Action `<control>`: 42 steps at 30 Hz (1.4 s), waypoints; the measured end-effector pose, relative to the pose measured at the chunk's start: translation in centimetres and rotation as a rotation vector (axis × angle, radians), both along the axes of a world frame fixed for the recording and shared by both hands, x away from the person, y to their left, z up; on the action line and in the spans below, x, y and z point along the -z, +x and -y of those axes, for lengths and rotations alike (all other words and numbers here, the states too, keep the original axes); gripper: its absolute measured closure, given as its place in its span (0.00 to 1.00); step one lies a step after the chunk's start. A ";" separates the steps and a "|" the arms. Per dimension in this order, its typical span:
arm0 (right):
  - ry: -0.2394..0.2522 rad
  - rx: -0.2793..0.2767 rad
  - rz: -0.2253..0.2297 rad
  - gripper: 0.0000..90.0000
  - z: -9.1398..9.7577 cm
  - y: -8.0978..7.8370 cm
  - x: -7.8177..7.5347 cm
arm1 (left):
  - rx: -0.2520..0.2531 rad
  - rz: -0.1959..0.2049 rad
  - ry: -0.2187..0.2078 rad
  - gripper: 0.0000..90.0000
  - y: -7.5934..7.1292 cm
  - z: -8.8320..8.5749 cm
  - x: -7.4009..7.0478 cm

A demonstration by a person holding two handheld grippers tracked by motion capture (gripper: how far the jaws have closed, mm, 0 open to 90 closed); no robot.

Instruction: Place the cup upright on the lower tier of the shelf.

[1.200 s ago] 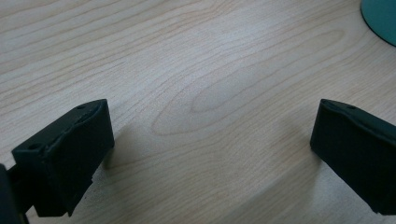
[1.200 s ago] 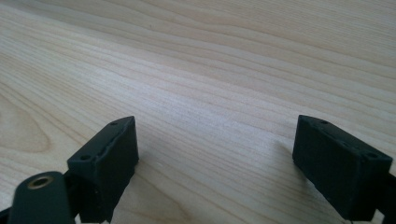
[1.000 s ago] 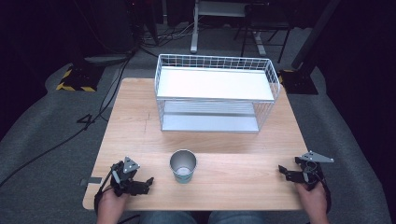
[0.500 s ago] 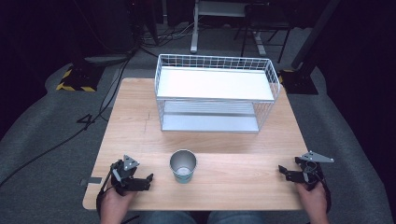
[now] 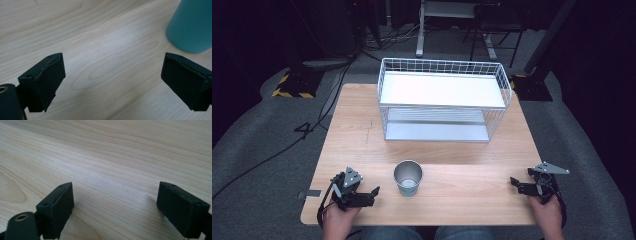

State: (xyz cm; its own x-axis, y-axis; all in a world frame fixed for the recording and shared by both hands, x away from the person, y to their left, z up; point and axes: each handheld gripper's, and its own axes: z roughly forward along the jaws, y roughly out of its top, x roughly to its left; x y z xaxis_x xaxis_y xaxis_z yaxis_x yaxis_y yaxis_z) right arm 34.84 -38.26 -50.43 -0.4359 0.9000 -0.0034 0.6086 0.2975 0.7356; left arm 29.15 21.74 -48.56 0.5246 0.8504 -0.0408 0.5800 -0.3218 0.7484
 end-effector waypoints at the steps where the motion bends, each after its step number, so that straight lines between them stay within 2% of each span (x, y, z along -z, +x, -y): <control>1: 0.000 0.000 0.000 0.16 0.0 0.0 0.0 | 0.006 0.012 -0.026 0.06 -0.2 0.2 -0.2; 2: 0.000 0.000 0.000 0.16 0.0 0.0 0.0 | 0.006 0.012 -0.026 0.06 -0.2 0.2 -0.2; 4: 0.000 0.000 0.000 0.16 0.0 0.0 0.0 | 0.055 0.036 -0.054 0.06 -0.5 0.6 -0.6; 6: 0.000 0.000 0.000 0.16 0.0 0.0 0.0 | 0.111 0.069 -0.040 0.06 -0.6 0.9 -1.0; 7: 0.000 0.000 0.000 0.16 0.0 0.0 0.0 | 0.158 0.088 -0.066 0.06 -0.8 1.1 -1.3; 8: 0.000 0.000 0.000 0.16 0.0 0.0 0.0 | 0.158 0.088 -0.066 0.06 -0.8 1.1 -1.3; 9: 0.000 0.000 0.000 0.16 0.0 0.0 0.0 | 0.216 0.103 -0.095 0.07 -1.0 1.3 -1.7; 10: 0.000 0.000 0.000 0.16 0.0 0.0 0.0 | 0.216 0.103 -0.095 0.07 -1.0 1.3 -1.7; 14: 0.000 0.000 0.000 0.16 0.0 0.0 0.0 | 0.341 0.137 -0.153 0.09 -1.4 1.7 -2.3; 19: 0.000 0.000 0.000 0.16 0.0 0.0 0.0 | 0.412 0.172 -0.208 0.09 -1.5 1.8 -2.5; 26: 0.000 0.000 0.000 0.16 0.0 0.0 0.0 | 0.451 0.187 -0.206 0.09 -1.4 3.0 -2.7; 28: 0.000 0.000 0.000 0.16 0.0 0.0 0.0 | 0.446 0.186 -0.197 0.09 -1.3 3.4 -2.6; 29: 0.000 0.000 0.000 0.16 0.0 0.0 0.0 | 0.430 0.182 -0.197 0.09 -1.1 3.6 -2.4; 30: 0.000 0.000 0.000 0.16 0.0 0.0 0.0 | 0.392 0.175 -0.167 0.09 -0.9 4.0 -2.2; 34: 0.000 0.000 0.000 0.16 0.0 0.0 0.0 | 0.386 0.161 -0.134 0.09 -0.5 4.7 -1.6; 37: 0.000 0.000 0.000 0.16 0.0 0.0 0.0 | 0.386 0.158 -0.133 0.09 -0.2 5.3 -1.4; 42: 0.000 0.000 0.000 0.16 0.0 0.0 0.0 | 0.418 0.137 -0.158 0.08 0.6 6.3 -0.8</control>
